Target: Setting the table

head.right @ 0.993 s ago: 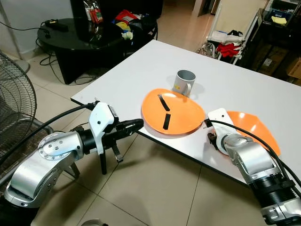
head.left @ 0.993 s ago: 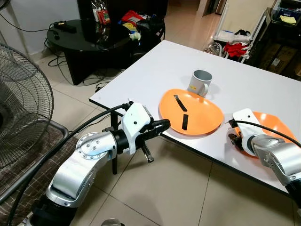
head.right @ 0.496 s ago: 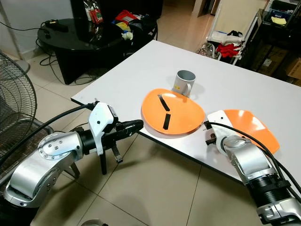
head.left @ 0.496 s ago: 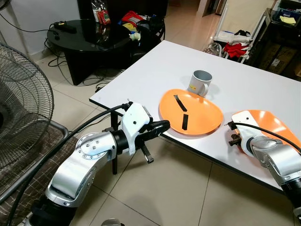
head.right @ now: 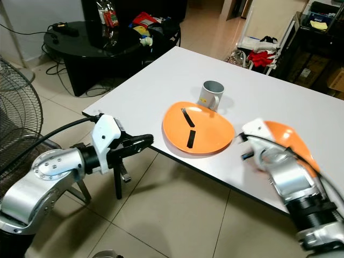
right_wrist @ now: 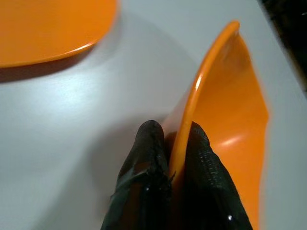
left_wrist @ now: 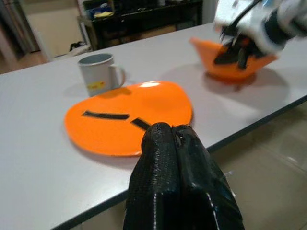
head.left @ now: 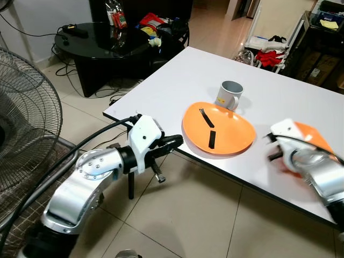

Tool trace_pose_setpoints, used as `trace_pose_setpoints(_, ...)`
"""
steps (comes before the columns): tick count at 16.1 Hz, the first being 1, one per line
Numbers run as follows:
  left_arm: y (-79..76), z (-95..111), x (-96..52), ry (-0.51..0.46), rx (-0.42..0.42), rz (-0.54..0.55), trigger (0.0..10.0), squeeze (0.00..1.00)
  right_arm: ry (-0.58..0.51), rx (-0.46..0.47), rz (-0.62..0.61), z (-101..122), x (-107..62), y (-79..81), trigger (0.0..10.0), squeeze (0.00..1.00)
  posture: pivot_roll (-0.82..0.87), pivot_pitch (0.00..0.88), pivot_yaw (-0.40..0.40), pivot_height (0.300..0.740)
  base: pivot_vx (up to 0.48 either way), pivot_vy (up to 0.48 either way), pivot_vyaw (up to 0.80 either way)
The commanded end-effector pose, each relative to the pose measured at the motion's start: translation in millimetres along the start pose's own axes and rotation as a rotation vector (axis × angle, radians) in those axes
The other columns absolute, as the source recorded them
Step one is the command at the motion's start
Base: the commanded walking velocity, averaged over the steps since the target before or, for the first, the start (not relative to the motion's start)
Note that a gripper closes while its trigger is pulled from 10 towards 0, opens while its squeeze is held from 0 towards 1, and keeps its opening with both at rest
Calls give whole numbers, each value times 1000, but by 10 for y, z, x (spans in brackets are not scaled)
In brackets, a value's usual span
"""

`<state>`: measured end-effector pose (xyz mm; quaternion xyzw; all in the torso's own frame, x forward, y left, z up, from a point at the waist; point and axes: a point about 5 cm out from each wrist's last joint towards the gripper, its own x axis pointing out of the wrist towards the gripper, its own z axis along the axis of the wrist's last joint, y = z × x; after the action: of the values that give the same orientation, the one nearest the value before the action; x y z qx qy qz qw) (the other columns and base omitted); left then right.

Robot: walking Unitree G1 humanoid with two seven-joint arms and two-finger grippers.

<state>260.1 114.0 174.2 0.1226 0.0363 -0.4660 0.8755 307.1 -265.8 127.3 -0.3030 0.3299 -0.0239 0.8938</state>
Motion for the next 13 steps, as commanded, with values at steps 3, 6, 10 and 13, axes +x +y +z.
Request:
trace_pose_setpoints(3, 56, -31, -50, 11, 2, 25, 10000, 0, -118, -121, -99, 371, -105, -207, 0, 0, 89, 0, -92, 740, 0, 0, 0)
trace_pose_setpoints(6, 77, -31, -72, 12, 9, 41, 10000, 0, -268, -236, -108, 798, -207, -143, 0, 0, 96, 0, -102, 740, 0, 0, 0)
trace_pose_setpoints(10, 89, -35, -139, 15, 11, 66, 10000, 0, -440, -371, 73, 1119, -375, 391, 0, 0, 109, 0, -122, 740, 0, 0, 0)
trace_pose_setpoints(13, 90, -62, -159, 25, 10, 74, 10000, 0, -461, -412, 215, 1094, -354, 783, 0, 0, 110, 0, -124, 740, 0, 0, 0)
